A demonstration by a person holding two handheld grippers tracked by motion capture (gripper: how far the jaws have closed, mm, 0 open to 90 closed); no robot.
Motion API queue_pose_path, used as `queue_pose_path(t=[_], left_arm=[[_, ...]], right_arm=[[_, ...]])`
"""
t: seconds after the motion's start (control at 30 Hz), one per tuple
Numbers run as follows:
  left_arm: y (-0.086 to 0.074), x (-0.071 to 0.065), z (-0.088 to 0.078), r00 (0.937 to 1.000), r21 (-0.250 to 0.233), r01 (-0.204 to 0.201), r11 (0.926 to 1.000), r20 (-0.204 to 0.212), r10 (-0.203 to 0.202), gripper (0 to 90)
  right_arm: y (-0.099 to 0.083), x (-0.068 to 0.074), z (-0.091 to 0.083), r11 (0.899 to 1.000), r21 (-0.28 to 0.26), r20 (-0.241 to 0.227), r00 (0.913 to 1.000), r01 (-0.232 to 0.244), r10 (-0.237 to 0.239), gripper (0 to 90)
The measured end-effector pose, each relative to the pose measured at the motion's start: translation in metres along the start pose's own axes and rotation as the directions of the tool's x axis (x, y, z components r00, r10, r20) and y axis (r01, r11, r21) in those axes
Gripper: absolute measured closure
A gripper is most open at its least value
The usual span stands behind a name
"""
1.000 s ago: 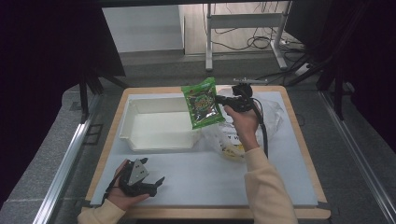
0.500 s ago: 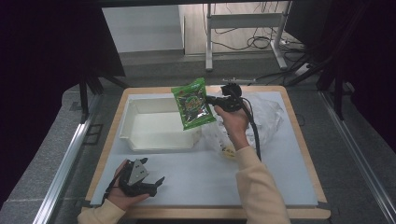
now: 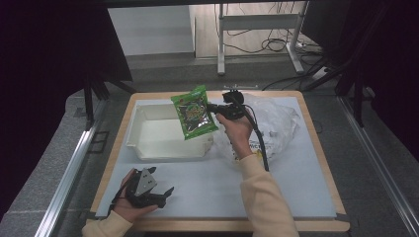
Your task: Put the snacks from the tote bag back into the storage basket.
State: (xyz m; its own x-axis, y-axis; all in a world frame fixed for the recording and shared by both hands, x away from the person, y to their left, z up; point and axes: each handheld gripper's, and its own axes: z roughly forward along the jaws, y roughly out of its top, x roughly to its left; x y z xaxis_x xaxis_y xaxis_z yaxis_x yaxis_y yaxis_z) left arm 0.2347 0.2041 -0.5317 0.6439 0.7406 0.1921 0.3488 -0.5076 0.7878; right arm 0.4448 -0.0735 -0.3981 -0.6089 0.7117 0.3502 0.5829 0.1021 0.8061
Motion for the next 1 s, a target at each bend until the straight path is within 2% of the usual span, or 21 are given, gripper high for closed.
queue_pose_path(t=[0.63,1.0], left_arm=[[0.0,0.0,0.0,1.0,-0.003,0.004,1.0,0.002,-0.004,9.9],[0.0,0.0,0.0,0.9999,-0.005,0.011,0.9999,0.007,-0.011,10.0]], right_arm=[[-0.004,0.014,0.025,1.0,0.03,-0.039,0.9992,-0.001,0.002,89.8],[-0.007,0.025,0.045,0.998,0.058,-0.045,0.999,0.005,-0.003,89.7]])
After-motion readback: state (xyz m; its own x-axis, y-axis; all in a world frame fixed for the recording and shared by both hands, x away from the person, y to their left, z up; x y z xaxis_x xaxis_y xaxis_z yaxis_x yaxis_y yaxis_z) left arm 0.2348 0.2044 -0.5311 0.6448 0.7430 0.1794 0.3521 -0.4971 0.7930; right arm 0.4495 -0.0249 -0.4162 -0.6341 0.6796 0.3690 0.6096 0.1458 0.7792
